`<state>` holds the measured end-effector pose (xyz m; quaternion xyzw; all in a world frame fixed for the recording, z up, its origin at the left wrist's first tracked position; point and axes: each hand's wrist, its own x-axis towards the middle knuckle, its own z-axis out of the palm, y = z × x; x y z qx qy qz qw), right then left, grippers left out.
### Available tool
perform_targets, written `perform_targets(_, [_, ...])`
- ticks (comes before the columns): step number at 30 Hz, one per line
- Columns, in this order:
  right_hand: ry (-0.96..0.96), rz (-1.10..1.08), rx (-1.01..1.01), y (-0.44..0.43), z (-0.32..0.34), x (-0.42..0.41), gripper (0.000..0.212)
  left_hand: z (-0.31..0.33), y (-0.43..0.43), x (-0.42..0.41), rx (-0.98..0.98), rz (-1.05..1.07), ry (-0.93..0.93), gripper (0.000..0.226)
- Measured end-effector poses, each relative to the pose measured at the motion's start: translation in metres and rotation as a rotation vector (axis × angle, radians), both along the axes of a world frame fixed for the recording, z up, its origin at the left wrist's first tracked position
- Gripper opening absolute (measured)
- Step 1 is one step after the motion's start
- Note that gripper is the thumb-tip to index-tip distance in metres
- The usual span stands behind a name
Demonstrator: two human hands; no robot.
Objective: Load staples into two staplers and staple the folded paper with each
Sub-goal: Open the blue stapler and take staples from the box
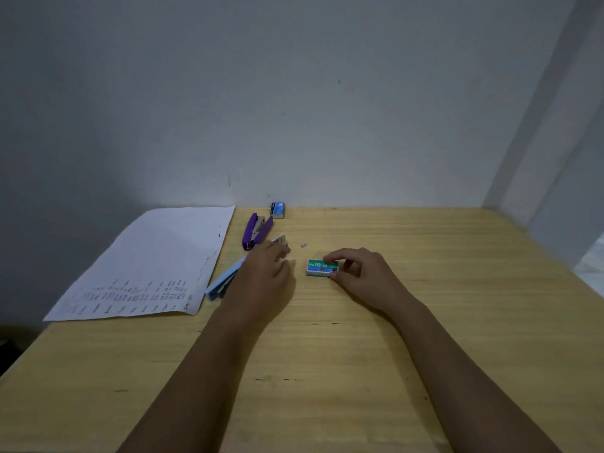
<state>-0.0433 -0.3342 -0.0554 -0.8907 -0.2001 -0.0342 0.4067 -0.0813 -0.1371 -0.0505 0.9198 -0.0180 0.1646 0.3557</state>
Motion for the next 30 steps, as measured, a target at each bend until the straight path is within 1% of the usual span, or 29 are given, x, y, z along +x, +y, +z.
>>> perform_targets(2, [0.008,0.008,0.034,0.001,0.001,0.001,0.027,-0.001,-0.001,-0.003,-0.104,-0.089,0.122,0.033])
perform_targets(4, [0.024,0.031,0.064,0.003,0.001,0.002,0.026,-0.003,-0.002,-0.002,-0.100,-0.140,0.172,0.038])
perform_targets(7, [0.044,0.065,0.063,0.005,0.003,0.003,0.026,-0.002,-0.003,0.002,0.005,-0.169,0.135,0.040])
perform_targets(9, [0.044,0.078,0.038,0.007,0.003,0.004,0.027,-0.002,0.000,0.006,0.031,-0.190,0.111,0.039])
perform_targets(13, [0.056,0.083,0.009,0.006,0.007,0.004,0.026,-0.004,0.006,0.014,0.003,-0.235,0.144,0.037])
perform_targets(16, [0.051,0.068,-0.038,-0.001,0.012,0.003,0.025,-0.003,0.009,0.015,-0.002,-0.268,0.134,0.032])
perform_targets(18, [0.050,0.048,-0.044,-0.006,0.015,0.003,0.025,-0.002,0.012,0.016,-0.047,-0.271,0.127,0.027])
perform_targets(23, [0.078,0.007,-0.040,-0.014,0.017,0.003,0.026,-0.002,0.014,0.013,-0.235,-0.275,0.149,0.018])
perform_targets(30, [0.046,0.008,-0.032,-0.011,0.016,-0.002,0.022,-0.004,0.015,0.013,-0.320,-0.286,0.166,0.021])
